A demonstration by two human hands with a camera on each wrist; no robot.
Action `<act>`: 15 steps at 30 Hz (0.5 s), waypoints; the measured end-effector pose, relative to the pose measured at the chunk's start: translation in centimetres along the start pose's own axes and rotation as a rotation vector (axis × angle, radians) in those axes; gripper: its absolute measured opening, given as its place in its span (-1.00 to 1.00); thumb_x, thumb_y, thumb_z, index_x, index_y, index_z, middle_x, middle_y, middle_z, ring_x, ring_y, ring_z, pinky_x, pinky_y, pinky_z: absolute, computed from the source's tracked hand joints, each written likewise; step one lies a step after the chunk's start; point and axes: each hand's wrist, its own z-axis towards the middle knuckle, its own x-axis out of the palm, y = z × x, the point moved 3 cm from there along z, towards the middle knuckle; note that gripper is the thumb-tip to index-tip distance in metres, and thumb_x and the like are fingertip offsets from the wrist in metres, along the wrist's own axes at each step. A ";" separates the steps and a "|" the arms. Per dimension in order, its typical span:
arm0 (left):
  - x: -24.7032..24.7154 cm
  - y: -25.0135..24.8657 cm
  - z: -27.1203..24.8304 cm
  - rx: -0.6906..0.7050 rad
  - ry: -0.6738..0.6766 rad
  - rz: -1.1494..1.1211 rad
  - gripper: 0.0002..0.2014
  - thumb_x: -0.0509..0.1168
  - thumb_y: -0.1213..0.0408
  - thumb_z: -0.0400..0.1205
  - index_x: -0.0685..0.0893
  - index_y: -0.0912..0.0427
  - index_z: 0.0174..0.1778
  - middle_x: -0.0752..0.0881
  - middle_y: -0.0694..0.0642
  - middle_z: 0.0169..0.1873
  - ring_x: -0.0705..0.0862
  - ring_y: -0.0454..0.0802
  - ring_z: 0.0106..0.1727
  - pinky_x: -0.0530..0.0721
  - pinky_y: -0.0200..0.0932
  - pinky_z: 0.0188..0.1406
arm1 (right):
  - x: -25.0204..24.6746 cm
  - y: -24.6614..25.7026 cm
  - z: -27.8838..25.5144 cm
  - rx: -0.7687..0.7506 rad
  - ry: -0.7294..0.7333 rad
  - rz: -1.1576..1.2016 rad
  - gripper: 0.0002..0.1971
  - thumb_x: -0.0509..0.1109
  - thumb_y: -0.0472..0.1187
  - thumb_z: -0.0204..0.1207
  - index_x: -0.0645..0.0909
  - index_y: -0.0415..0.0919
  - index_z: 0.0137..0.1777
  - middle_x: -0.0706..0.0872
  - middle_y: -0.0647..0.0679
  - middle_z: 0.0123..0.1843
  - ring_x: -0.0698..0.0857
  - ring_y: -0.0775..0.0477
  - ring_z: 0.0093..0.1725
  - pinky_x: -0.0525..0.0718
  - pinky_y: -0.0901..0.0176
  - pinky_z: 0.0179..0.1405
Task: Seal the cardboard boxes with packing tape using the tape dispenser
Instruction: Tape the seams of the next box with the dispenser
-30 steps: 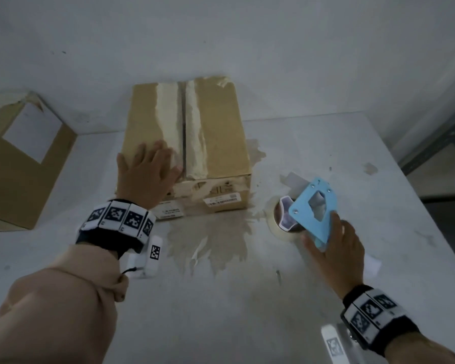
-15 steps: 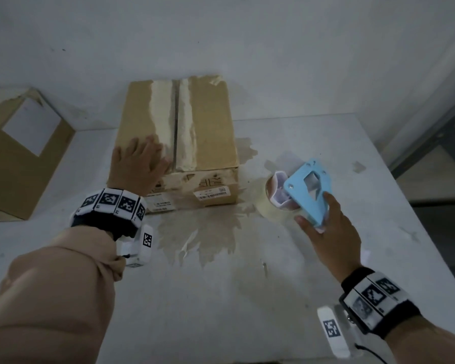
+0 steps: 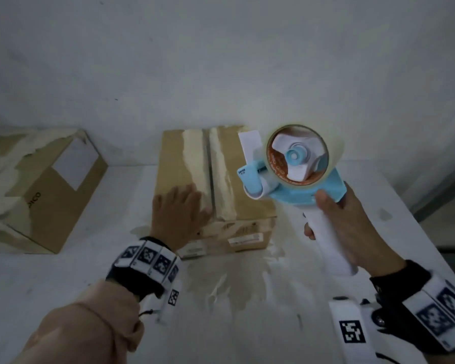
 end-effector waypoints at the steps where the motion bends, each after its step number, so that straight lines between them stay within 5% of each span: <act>1: -0.2 -0.1 -0.4 0.001 -0.043 0.007 -0.50 0.04 -0.18 0.43 0.69 0.11 -0.08 0.75 0.12 0.10 0.73 0.18 0.00 0.62 0.12 -0.10 | 0.9 0.4 0.6 -0.050 0.028 -0.021 -0.26 0.53 0.45 -0.07 0.58 -0.10 -0.06 0.65 0.04 -0.39 0.58 -0.02 -0.55 0.62 0.11 -0.58; 3: -0.6 -0.4 -1.3 0.023 -0.077 -0.021 -0.55 0.07 -0.19 0.42 0.69 0.05 -0.13 0.76 0.05 0.06 0.73 0.13 -0.04 0.63 0.06 -0.14 | 2.5 0.9 1.6 -0.137 0.039 -0.055 -0.32 0.53 0.39 0.03 0.60 -0.17 -0.05 0.65 -0.09 -0.36 0.59 -0.04 -0.55 0.63 0.11 -0.61; 5: -0.6 -0.3 -2.2 0.083 -0.097 -0.060 -0.62 0.07 -0.14 0.45 0.69 0.00 -0.15 0.77 -0.02 0.00 0.74 0.09 -0.09 0.63 0.00 -0.21 | 3.9 0.8 2.4 -0.155 0.011 -0.046 -0.11 0.52 0.40 0.04 0.52 -0.40 0.07 0.63 -0.22 -0.28 0.62 0.00 -0.52 0.63 0.13 -0.63; 7: -1.2 0.5 -2.3 0.126 -0.140 -0.149 -0.65 0.03 -0.03 0.54 0.69 0.00 -0.11 0.77 -0.04 -0.06 0.73 0.09 -0.12 0.62 -0.04 -0.25 | 4.9 0.6 3.1 -0.162 -0.016 -0.012 -0.02 0.52 0.41 0.03 0.45 -0.49 0.13 0.65 -0.12 -0.29 0.63 0.04 -0.51 0.62 0.15 -0.63; 11: -3.6 2.3 -1.0 -0.070 -0.122 -0.814 -0.66 -0.05 0.07 0.73 0.60 0.08 0.09 0.69 0.00 -0.01 0.64 -0.02 0.01 0.56 -0.13 0.05 | 6.4 -0.5 4.4 -0.184 -0.019 0.035 -0.12 0.47 0.44 0.09 0.50 -0.36 0.09 0.65 -0.03 -0.39 0.60 -0.02 -0.57 0.62 0.17 -0.62; 15: -5.7 2.3 0.4 -0.163 -0.122 -1.236 -0.66 -0.07 0.05 0.72 0.61 0.00 -0.09 0.72 -0.08 -0.19 0.67 -0.17 -0.23 0.53 -0.53 -0.35 | 6.6 -1.4 4.9 -0.108 -0.029 -0.075 0.16 0.30 0.66 -0.17 0.42 -0.35 0.16 0.74 0.04 -0.43 0.68 0.09 -0.54 0.65 0.31 -0.59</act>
